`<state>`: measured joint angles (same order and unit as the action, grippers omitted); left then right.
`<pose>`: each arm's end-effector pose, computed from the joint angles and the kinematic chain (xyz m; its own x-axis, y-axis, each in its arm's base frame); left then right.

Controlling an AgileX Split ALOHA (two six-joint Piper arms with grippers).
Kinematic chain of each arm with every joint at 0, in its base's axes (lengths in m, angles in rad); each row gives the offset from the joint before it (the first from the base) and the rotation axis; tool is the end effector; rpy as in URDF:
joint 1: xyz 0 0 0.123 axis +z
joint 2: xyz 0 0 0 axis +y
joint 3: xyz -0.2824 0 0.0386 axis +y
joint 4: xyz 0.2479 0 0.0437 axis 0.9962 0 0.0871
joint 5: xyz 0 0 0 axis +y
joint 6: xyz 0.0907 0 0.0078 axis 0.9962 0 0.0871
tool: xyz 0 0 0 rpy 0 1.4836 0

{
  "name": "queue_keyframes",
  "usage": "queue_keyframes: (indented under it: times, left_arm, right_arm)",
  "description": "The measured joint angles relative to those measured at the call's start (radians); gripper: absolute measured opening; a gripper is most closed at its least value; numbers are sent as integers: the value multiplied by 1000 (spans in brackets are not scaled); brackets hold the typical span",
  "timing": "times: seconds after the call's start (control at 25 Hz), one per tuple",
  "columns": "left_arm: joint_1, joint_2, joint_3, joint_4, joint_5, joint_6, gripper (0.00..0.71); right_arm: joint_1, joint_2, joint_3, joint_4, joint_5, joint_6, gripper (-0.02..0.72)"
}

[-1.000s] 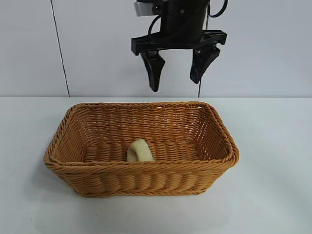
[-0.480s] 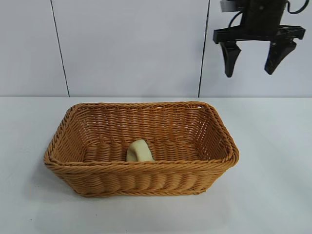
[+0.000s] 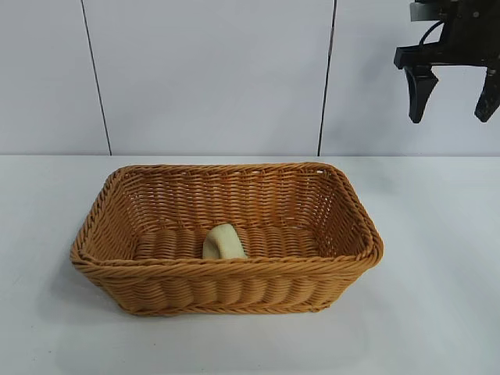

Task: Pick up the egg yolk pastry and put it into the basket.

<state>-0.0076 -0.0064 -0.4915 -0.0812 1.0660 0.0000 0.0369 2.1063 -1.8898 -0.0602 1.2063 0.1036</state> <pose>-0.0053 -0.0064 0.2746 -0.4637 -0.0357 -0.8852 0.0524 0.9963 -0.0676 0.4498 0.0115 0.2472 -0.9703 0.0461 -0.2373 0.0561 0.9978 -0.0353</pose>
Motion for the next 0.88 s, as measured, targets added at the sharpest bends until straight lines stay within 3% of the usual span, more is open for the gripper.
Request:
queue_keyframes:
  times: [0.36,0.88]
  left_arm:
    - [0,0,0,0,0,0,696]
    - [0,0,0,0,0,0,696]
  right_arm:
    - [0,-250,399,17,0,-38,592]
    - [0,-824,1045,60,-26,-66,591]
